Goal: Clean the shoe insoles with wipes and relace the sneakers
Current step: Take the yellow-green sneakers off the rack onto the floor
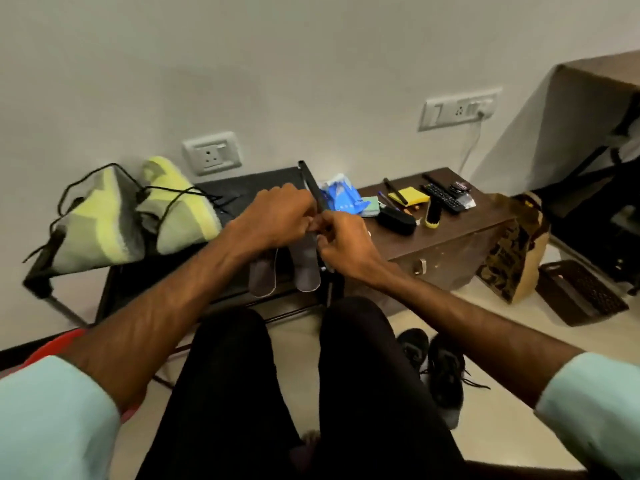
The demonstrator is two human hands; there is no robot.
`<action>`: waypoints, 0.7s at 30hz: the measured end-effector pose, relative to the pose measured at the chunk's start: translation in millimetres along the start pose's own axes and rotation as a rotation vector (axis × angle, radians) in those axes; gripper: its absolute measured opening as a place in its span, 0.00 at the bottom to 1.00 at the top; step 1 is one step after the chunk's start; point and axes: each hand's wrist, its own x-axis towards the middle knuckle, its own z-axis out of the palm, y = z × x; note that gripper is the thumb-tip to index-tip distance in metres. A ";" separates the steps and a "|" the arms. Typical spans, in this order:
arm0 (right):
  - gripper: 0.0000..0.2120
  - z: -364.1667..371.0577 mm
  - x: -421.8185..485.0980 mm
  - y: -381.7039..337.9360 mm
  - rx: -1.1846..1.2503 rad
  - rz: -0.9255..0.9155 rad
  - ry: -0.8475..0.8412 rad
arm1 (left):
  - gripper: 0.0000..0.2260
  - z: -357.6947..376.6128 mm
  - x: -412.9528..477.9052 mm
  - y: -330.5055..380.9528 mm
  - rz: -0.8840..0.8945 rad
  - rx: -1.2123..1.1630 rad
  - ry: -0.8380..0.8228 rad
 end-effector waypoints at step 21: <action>0.33 129.2 53.7 -152.5 -0.075 -0.169 -0.251 | 0.37 10.1 -170.4 -206.3 -0.659 0.020 0.240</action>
